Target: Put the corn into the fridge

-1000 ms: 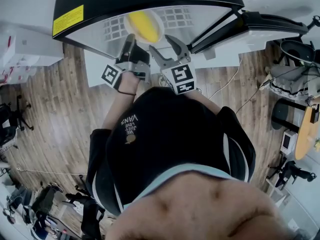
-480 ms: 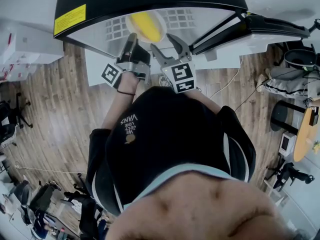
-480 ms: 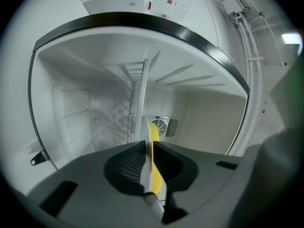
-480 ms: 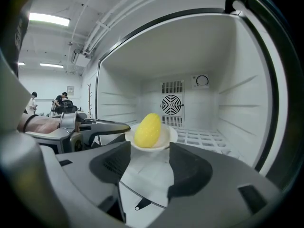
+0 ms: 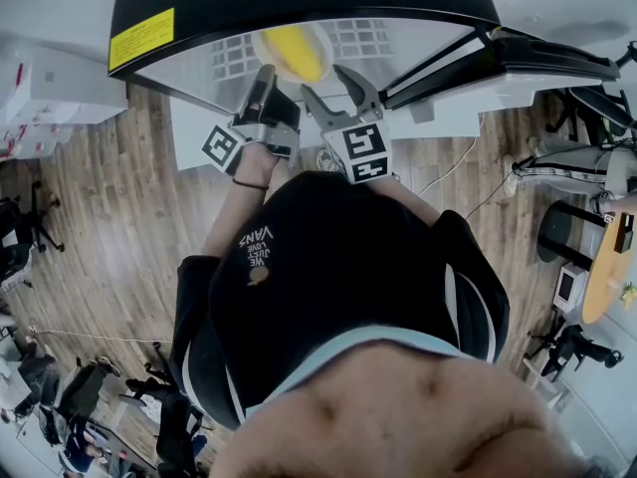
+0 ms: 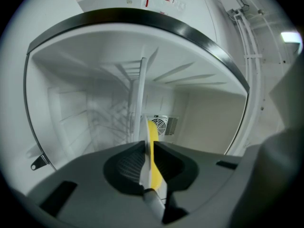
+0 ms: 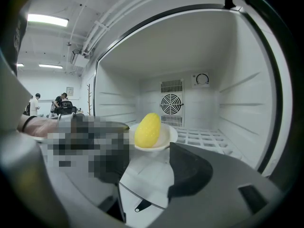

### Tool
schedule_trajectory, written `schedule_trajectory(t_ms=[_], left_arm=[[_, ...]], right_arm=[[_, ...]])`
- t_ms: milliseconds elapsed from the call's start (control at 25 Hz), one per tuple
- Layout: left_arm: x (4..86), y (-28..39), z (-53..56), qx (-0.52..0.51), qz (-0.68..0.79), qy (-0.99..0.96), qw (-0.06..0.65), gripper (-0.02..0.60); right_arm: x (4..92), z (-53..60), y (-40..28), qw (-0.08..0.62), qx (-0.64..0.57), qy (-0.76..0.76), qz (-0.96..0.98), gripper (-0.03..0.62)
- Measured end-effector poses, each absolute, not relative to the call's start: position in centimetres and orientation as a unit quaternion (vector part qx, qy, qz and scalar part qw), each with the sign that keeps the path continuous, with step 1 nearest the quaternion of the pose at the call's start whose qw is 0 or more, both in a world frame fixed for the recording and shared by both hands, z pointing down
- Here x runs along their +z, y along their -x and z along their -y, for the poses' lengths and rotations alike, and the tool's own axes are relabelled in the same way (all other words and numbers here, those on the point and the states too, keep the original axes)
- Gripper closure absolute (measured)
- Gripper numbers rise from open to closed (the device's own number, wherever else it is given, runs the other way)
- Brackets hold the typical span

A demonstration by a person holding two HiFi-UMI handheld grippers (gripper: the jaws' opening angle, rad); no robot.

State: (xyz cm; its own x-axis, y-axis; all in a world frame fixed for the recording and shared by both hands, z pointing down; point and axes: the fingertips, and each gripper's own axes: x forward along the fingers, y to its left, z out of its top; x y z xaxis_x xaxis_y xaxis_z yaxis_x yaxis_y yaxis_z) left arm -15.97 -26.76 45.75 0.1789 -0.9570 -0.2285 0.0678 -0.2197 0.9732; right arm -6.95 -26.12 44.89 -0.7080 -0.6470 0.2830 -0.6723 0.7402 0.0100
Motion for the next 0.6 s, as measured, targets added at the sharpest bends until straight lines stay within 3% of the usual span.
schedule_trajectory(t_ms=[600], left_arm=[[46.1,16.1,26.8,-0.515,0.379,-0.586,0.498,0.545]], right_arm=[[45.3,27.5,7.4,0.135,0.05,-0.353,0.924,0.333]])
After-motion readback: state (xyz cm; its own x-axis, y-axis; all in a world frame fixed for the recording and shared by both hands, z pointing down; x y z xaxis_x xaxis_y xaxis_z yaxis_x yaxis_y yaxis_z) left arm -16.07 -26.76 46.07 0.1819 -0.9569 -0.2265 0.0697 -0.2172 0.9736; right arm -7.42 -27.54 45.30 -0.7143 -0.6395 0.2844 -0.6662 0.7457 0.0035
